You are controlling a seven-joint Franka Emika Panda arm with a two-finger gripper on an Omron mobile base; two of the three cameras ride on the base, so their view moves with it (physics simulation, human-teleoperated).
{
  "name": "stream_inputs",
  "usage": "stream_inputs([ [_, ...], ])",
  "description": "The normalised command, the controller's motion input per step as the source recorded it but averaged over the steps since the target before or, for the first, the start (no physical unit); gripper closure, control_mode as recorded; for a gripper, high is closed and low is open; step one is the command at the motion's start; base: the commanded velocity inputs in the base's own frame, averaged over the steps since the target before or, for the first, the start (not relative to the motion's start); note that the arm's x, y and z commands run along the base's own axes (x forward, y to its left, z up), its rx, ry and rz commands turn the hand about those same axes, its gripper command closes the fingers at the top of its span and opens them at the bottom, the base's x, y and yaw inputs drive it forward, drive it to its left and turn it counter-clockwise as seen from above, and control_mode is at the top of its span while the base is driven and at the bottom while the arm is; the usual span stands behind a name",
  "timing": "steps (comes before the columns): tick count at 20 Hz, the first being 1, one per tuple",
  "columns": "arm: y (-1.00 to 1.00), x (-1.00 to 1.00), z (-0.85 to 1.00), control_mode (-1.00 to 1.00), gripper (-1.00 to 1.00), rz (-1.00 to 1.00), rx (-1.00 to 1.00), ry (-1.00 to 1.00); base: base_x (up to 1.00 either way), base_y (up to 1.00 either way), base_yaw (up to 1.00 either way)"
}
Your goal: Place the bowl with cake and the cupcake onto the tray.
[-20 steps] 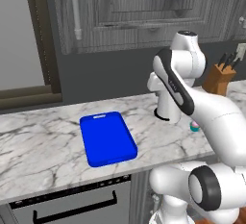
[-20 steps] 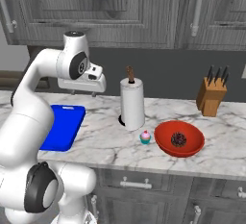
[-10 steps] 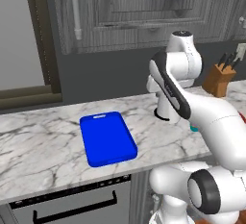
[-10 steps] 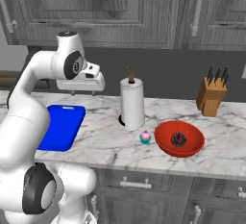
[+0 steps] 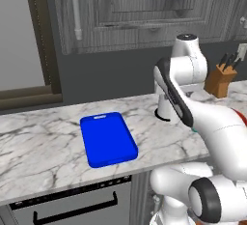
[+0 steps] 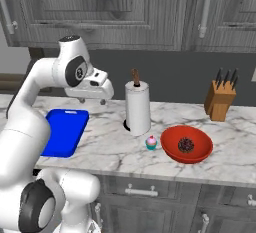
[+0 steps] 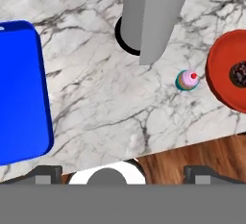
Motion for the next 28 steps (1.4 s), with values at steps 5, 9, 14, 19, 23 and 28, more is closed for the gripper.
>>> stream_inputs([
  [5, -0.41, -0.24, -0.17, -1.00, -1.00, -0.06, 0.00, -0.02, 0.00, 0.00, 0.00],
  [9, -0.39, -0.30, -0.23, -1.00, -1.00, 0.02, -0.02, 0.00, 0.00, 0.00, 0.00],
  [14, -0.46, -0.30, -0.28, -1.00, -1.00, 0.17, -0.01, 0.00, 0.00, 0.00, 0.00],
  [19, -0.46, -0.22, -0.32, -1.00, -1.00, 0.28, 0.00, 0.00, 0.00, 0.00, 0.00],
  [23, -0.44, -0.14, -0.30, -1.00, -1.00, 0.32, 0.00, 0.00, 0.00, 0.00, 0.00],
  [28, -0.35, 0.08, -0.33, -1.00, -1.00, 0.29, -0.01, 0.09, 0.00, 0.00, 0.00],
])
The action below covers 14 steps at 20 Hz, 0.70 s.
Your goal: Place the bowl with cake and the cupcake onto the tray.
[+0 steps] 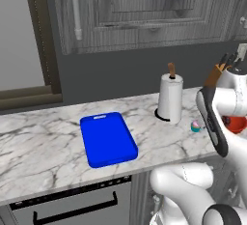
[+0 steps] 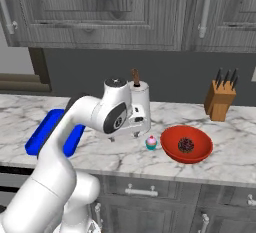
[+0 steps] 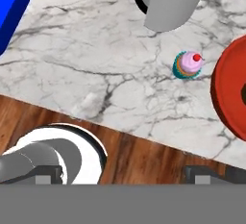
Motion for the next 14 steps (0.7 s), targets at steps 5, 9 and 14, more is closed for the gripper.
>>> stream_inputs([
  [5, -0.26, 0.25, -0.38, -1.00, -1.00, 0.18, -0.01, 0.08, 0.00, 0.00, 0.00],
  [9, -0.19, 0.27, -0.29, -1.00, -1.00, 0.09, -0.12, 0.11, 0.00, 0.00, 0.00],
  [14, -0.20, 0.11, -0.32, -1.00, -1.00, 0.08, -0.23, 0.01, 0.00, 0.00, 0.00],
])
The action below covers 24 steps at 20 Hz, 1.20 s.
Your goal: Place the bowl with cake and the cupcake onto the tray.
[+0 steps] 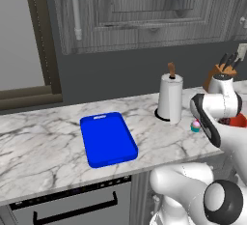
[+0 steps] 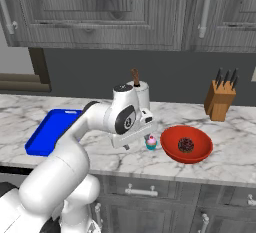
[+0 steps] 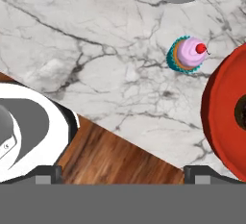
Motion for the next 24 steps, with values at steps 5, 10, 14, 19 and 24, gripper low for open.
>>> stream_inputs([
  [5, -0.23, 0.06, -0.31, -1.00, -1.00, 0.06, -0.09, -0.01, 0.00, 0.00, 0.00],
  [10, -0.20, 0.16, -0.23, -1.00, -1.00, 0.01, -0.02, -0.01, 0.00, 0.00, 0.00],
  [14, -0.19, 0.28, -0.17, -1.00, -1.00, 0.00, 0.00, 0.00, 0.00, 0.00, 0.00],
  [19, -0.24, 0.32, -0.15, -1.00, -1.00, 0.00, 0.00, 0.00, 0.00, 0.00, 0.00],
  [24, -0.24, 0.28, -0.12, -1.00, -1.00, 0.00, 0.00, 0.00, 0.00, 0.00, 0.00],
])
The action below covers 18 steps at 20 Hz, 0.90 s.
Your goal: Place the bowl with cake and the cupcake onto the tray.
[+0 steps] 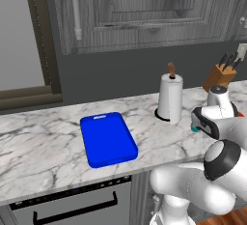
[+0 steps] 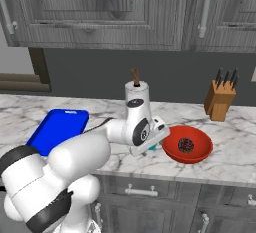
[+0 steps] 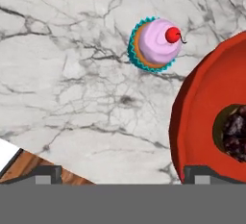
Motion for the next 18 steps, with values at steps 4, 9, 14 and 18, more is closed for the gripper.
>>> stream_inputs([
  [4, -0.20, 0.28, -0.07, -1.00, -1.00, 0.00, 0.00, 0.00, 0.00, 0.00, 0.00],
  [9, -0.17, 0.25, -0.10, -1.00, -1.00, 0.00, 0.00, 0.00, 0.00, 0.00, 0.00],
  [14, -0.13, 0.12, -0.18, -1.00, -1.00, 0.00, 0.00, 0.00, 0.00, 0.00, 0.00],
  [18, -0.13, 0.18, -0.13, -1.00, -1.00, 0.00, 0.00, 0.00, 0.00, 0.00, 0.00],
])
